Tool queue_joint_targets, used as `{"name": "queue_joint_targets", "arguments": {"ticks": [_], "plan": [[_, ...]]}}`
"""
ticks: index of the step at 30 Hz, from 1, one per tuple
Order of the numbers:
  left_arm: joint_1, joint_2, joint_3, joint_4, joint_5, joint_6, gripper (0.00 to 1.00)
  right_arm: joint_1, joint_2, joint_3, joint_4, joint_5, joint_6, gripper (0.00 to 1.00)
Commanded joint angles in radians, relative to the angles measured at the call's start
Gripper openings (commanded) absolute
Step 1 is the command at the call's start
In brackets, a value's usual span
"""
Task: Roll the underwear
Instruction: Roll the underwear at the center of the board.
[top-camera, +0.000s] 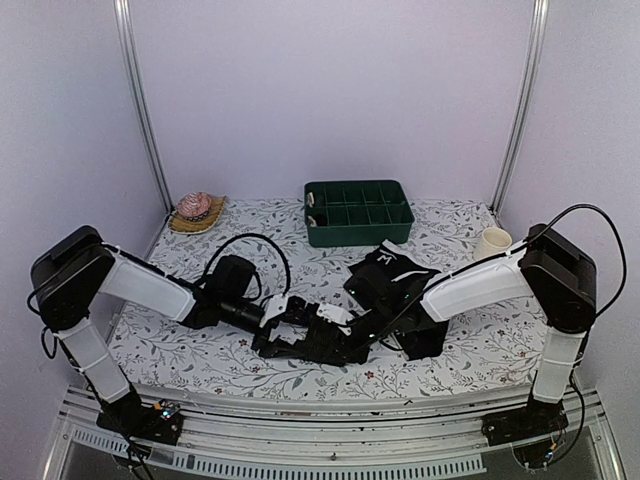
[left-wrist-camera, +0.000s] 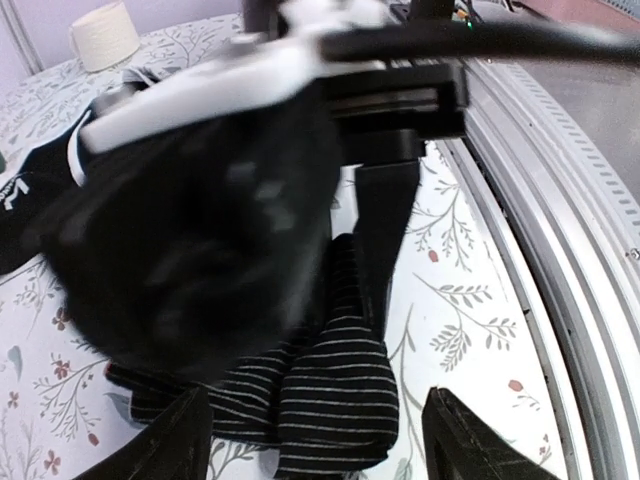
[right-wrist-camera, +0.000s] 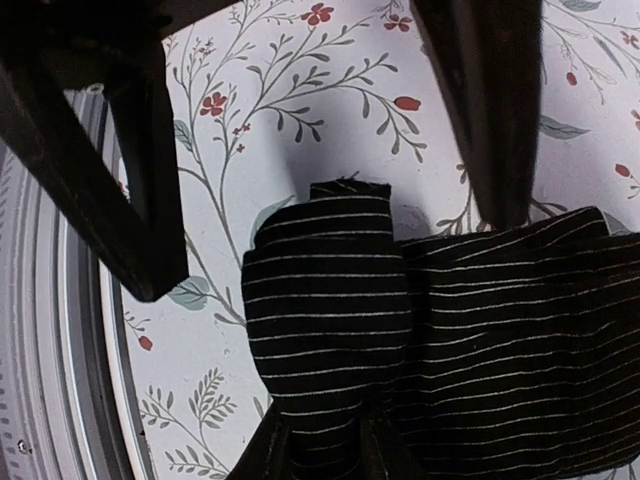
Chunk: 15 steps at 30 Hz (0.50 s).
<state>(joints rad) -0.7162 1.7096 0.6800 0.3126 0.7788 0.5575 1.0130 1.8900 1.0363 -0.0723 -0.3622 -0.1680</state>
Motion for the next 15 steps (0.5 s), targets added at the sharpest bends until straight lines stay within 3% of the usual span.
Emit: {"name": "queue_joint_targets", "arguments": {"ticks": [1,6,15], "plan": [[-0.061,-0.013,-0.042,0.036,-0.044,0.102,0.74,-0.019,0.078,0.006,-0.099,-0.201,0.110,0.20],[-0.119,-0.021,-0.070,0.033,-0.102,0.167,0.73,-0.042,0.099,0.021,-0.096,-0.275,0.156,0.20],[-0.166,0.016,-0.069,0.071,-0.232,0.160,0.67,-0.047,0.108,0.048,-0.124,-0.257,0.163,0.20]]}}
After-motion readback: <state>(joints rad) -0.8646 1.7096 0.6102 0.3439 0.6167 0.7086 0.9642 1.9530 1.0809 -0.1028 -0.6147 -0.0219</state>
